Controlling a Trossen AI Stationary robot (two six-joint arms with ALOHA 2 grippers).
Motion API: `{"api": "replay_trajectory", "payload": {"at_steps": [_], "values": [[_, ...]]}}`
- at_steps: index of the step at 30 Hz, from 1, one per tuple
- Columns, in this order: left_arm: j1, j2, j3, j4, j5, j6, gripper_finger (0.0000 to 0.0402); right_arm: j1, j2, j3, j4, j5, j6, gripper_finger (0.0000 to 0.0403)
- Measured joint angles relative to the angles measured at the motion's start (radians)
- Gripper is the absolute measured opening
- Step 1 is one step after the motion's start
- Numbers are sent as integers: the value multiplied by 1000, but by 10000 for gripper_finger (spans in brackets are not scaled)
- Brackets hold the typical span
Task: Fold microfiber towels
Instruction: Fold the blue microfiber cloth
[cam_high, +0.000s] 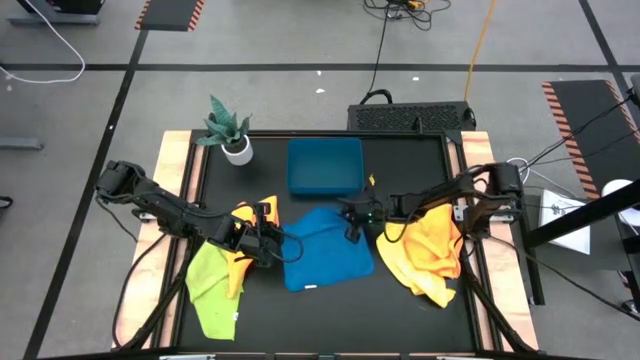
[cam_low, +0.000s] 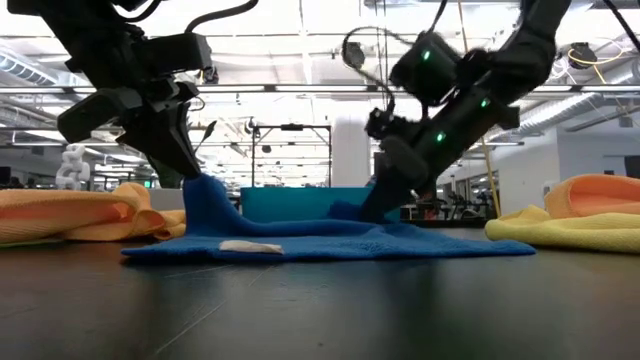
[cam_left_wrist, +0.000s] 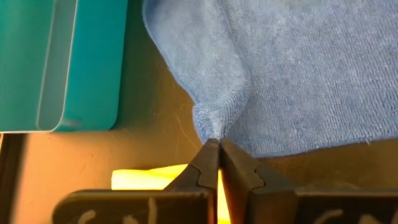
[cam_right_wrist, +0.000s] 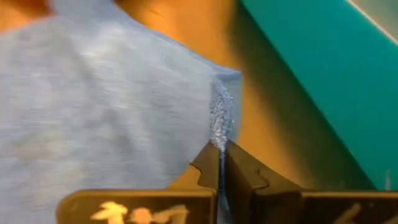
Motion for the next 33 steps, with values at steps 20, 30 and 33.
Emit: {"api": "replay_trajectory", "payload": {"at_steps": [20,30,33], "values": [[54,0,0,34,-83,156,4,340,-331,-238,56,469,-3,1],[115,0,0,132,-162,326,5,423,-386,-302,237,573,-54,0],[114,0,0,163,-233,357,8,452,-386,-302,248,648,-87,0]]}}
